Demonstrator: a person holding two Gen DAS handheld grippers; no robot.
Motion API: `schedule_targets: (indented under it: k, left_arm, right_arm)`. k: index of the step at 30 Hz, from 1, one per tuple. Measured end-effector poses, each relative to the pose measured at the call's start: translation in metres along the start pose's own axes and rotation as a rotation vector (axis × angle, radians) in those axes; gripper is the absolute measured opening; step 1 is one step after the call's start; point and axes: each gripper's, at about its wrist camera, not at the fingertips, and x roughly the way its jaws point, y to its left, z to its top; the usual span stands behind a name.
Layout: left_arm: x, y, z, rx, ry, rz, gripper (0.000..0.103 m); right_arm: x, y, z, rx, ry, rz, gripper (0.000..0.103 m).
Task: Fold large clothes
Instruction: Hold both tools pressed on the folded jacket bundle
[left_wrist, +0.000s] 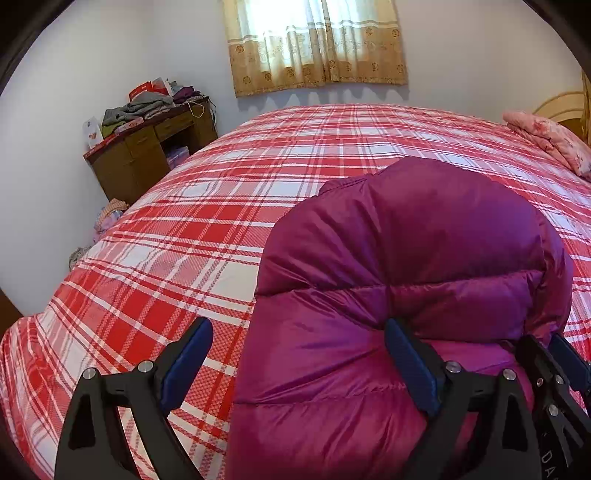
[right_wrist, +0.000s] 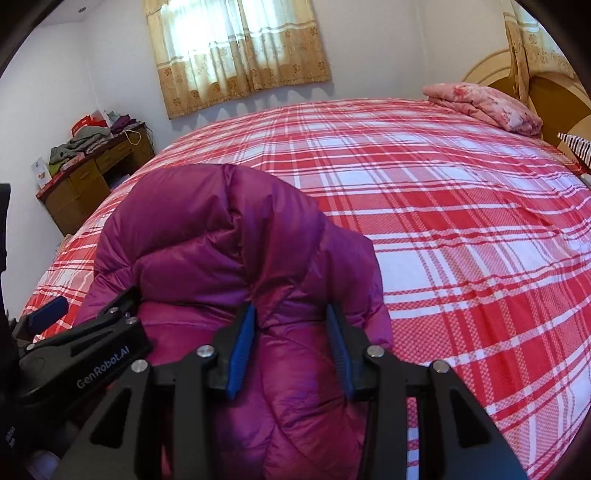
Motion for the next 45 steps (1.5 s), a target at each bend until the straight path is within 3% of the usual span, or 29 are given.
schedule_targets:
  k: [7, 11, 13, 16, 18, 21, 45]
  left_arm:
    - [-0.006, 0.007, 0.008, -0.009, 0.027, 0.02, 0.095]
    - [-0.03, 0.035, 0.032, -0.16, -0.073, 0.019, 0.095]
    - [-0.026, 0.037, 0.039, -0.175, -0.074, 0.017, 0.095]
    - [0.008, 0.027, 0.037, -0.114, 0.017, 0.045, 0.095]
    - [0.029, 0.027, 0.029, -0.132, 0.082, 0.001, 0.095]
    - [0.031, 0.031, 0.022, -0.175, 0.066, -0.015, 0.096]
    - [0.05, 0.014, 0.016, -0.1, 0.107, 0.079, 0.102]
  right_arm:
    - [-0.006, 0.0, 0.004, -0.006, 0.007, -0.015, 0.042]
    - [-0.04, -0.001, 0.027, 0.031, -0.103, -0.011, 0.043]
    - [-0.041, 0.003, 0.041, 0.03, -0.124, 0.002, 0.043]
    - [-0.012, 0.003, 0.045, 0.016, -0.077, 0.005, 0.039]
    - [0.014, -0.002, 0.035, 0.022, -0.014, 0.008, 0.036]
    - [0.022, -0.009, 0.028, 0.046, -0.013, 0.027, 0.035]
    - [0.041, -0.019, 0.023, 0.084, 0.058, 0.039, 0.035]
